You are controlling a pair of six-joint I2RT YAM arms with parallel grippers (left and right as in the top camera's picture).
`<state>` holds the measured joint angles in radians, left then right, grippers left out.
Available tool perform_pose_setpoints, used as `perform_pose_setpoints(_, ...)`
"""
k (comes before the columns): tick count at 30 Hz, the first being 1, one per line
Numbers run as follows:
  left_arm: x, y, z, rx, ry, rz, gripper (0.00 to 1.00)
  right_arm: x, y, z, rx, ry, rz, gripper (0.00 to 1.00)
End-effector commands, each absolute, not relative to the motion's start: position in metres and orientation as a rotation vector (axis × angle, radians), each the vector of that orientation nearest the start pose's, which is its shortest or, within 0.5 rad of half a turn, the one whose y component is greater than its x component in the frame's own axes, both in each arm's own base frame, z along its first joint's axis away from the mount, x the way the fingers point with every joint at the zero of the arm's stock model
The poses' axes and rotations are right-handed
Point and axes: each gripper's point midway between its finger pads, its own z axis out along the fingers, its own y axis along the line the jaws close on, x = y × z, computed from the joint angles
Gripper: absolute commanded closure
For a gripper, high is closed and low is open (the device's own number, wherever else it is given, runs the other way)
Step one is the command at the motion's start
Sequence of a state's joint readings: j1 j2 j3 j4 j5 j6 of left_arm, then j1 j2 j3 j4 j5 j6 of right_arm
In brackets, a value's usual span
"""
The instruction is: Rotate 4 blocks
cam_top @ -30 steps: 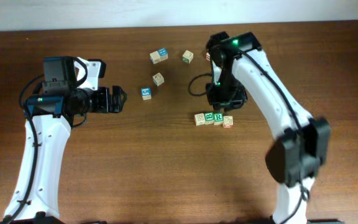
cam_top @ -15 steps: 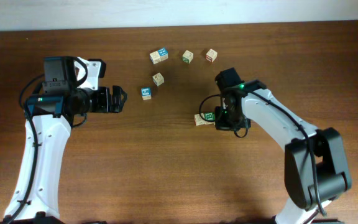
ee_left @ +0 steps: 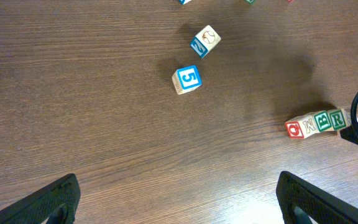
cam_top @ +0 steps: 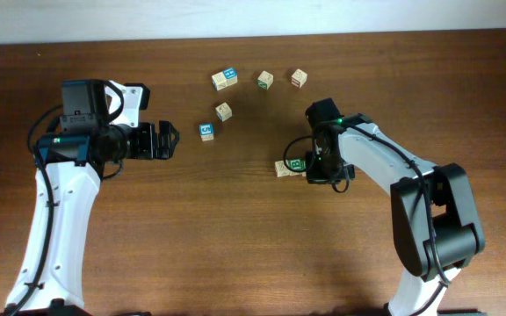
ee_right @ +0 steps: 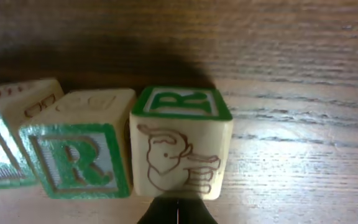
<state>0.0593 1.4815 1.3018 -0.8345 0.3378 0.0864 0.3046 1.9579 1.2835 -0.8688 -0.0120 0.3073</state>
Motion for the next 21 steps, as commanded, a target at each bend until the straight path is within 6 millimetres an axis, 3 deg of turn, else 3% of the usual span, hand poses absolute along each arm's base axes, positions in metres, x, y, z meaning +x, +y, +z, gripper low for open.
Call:
perform_pose_setpoints(1,0.378,-0.036,0.196,0.179,2.522,-0.388,0.01,0.334,0.115,0.027,-0.063,3.137,0.087,0.96)
perform_pose_setpoints(2,0.378,-0.036,0.196,0.179,2.522,-0.388,0.01,0.337,0.115,0.043,-0.059,3.118,0.093,0.96)
perform_pose_setpoints(4,0.378,-0.036,0.196,0.179,2.522,-0.388,0.01,0.346,0.104,0.054,-0.013,3.081,0.089,0.96)
perform_pose_setpoints(9,0.378,-0.036,0.196,0.179,2.522,-0.388,0.01,0.365,0.068,0.044,0.013,3.054,0.090,0.96)
perform_pose_setpoints(12,0.378,-0.036,0.196,0.179,2.522,-0.388,0.01,0.379,0.081,0.032,-0.046,3.019,0.211,0.96)
perform_pose_setpoints(16,0.378,-0.036,0.196,0.179,2.522,-0.388,0.01,0.374,0.082,0.007,-0.006,3.081,0.219,0.96)
perform_pose_setpoints(21,0.378,-0.036,0.196,0.179,2.522,-0.388,0.01,0.369,0.104,0.009,-0.022,3.090,0.405,0.96)
